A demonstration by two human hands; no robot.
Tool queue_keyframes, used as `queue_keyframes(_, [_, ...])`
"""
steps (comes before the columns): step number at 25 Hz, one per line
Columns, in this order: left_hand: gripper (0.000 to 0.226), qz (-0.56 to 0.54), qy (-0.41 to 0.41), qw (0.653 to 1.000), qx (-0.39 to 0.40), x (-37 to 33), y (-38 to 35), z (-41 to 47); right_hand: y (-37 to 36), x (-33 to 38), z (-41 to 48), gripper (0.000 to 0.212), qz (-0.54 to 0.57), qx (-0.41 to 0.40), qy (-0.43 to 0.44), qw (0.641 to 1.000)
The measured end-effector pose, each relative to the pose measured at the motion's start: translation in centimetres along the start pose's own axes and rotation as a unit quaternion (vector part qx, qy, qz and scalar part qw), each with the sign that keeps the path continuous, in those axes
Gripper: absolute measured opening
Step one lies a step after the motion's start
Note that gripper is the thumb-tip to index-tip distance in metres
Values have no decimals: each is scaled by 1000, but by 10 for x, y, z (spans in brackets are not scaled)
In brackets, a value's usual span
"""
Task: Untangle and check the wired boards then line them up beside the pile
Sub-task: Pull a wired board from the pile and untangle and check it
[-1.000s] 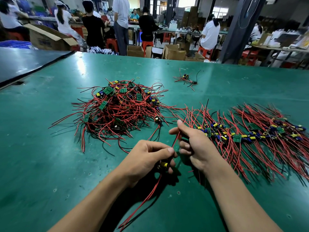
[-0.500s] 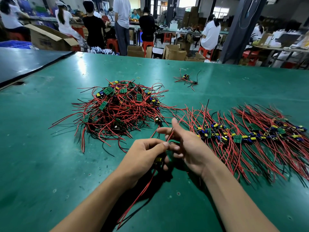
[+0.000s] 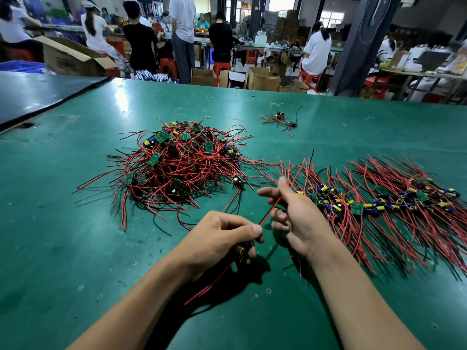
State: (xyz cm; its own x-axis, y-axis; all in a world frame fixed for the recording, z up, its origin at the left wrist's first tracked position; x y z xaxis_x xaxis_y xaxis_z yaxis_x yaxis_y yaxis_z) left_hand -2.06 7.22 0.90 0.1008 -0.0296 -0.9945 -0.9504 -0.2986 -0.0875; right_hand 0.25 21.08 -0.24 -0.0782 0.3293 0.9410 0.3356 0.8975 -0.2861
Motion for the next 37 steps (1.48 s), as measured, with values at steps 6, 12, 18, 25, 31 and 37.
queue_keyframes(6, [19,-3,5,1000,22,-1,-3,0,-14,0,-3,62,234,61,-21,970])
queue_keyframes(12, [34,-83,20,992,-90,9,12,2,1,-2,-1,71,45,-7,-3,999])
queue_keyframes(18, [73,-191,12,975,-109,13,23,6,-11,3,-4,47,-106,29,16,994])
queue_keyframes(25, [65,-188,-6,978,-88,14,26,9,-38,17,-10,57,-402,75,78,909])
queue_keyframes(31, [38,-79,-48,983,-161,2,33,0,-18,41,-18,35,-401,-56,172,898])
queue_keyframes(37, [26,434,-24,860,-266,-25,39,-17,25,69,-43,36,-499,-276,174,803])
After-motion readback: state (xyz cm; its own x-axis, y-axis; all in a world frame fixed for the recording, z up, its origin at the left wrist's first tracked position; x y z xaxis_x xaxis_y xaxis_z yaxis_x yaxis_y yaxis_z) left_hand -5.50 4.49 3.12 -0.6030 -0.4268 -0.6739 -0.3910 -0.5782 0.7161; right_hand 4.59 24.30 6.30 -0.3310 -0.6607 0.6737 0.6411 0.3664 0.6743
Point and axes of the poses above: each hand's wrist, its own z-axis towards the middle knuckle, its own y-axis out of the back of the hand, x = y × z, the point moved 9 cm from there along z, towards the middle knuckle, and after that the axes turned 15 degrees about x, right-handed, at the moved point
